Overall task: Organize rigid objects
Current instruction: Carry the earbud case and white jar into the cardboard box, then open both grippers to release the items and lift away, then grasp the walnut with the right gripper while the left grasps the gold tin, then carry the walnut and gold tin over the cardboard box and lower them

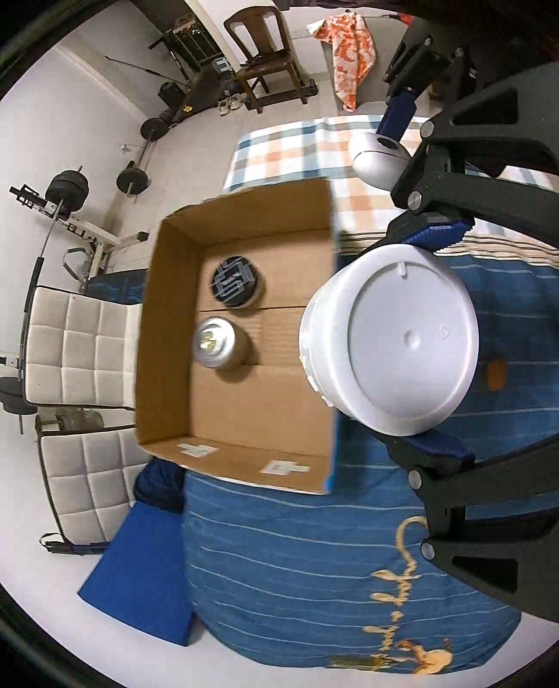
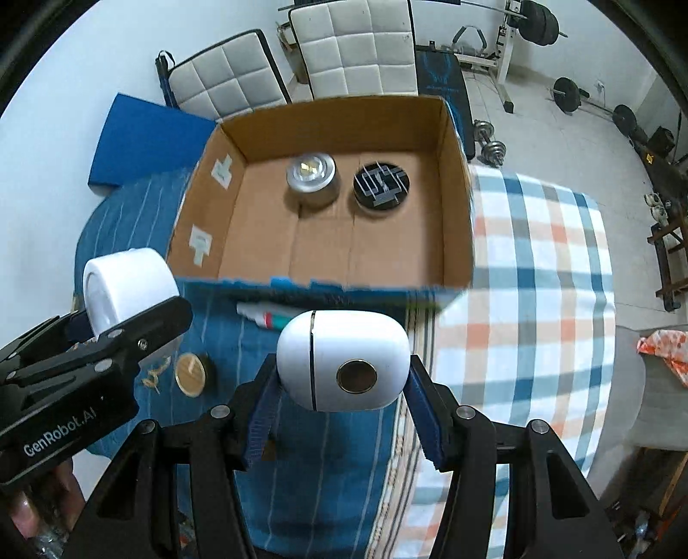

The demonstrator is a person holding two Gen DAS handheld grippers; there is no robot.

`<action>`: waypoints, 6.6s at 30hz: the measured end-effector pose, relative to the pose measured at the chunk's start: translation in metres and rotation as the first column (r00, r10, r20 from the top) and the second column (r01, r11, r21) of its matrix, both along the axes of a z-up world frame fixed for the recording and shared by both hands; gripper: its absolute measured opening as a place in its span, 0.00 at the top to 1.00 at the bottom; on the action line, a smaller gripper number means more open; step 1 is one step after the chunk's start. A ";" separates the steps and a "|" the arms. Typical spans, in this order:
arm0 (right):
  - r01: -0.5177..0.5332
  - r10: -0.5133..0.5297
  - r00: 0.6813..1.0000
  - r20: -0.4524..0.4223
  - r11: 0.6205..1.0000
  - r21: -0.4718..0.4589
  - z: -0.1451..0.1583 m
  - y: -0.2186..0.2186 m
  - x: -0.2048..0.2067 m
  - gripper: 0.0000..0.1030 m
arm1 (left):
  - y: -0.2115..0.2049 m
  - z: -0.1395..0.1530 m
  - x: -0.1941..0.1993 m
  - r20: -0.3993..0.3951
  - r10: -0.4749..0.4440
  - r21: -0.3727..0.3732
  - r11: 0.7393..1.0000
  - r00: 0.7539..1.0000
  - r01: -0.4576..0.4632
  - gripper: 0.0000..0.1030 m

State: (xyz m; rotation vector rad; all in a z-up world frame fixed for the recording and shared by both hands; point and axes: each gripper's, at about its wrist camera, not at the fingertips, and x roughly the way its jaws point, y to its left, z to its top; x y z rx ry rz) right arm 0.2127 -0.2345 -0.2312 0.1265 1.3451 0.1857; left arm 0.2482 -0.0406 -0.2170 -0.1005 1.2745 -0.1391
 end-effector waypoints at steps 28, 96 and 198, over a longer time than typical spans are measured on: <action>0.023 -0.050 0.947 -0.316 0.996 -0.089 -0.184 0.016 0.195 0.43 | 0.016 -0.175 0.244 -0.326 0.029 0.186 0.982 0.945 0.034 0.36; 0.030 -0.031 0.999 -0.022 0.998 -0.056 -0.032 0.021 -0.020 0.00 | 0.056 -0.001 -0.031 0.095 0.081 0.216 0.971 0.992 -0.100 0.06; -0.009 0.007 0.988 -0.152 1.000 -0.008 -0.052 0.015 -0.071 0.58 | 0.013 -0.041 -0.080 -0.094 -0.044 0.023 0.999 0.995 0.046 0.39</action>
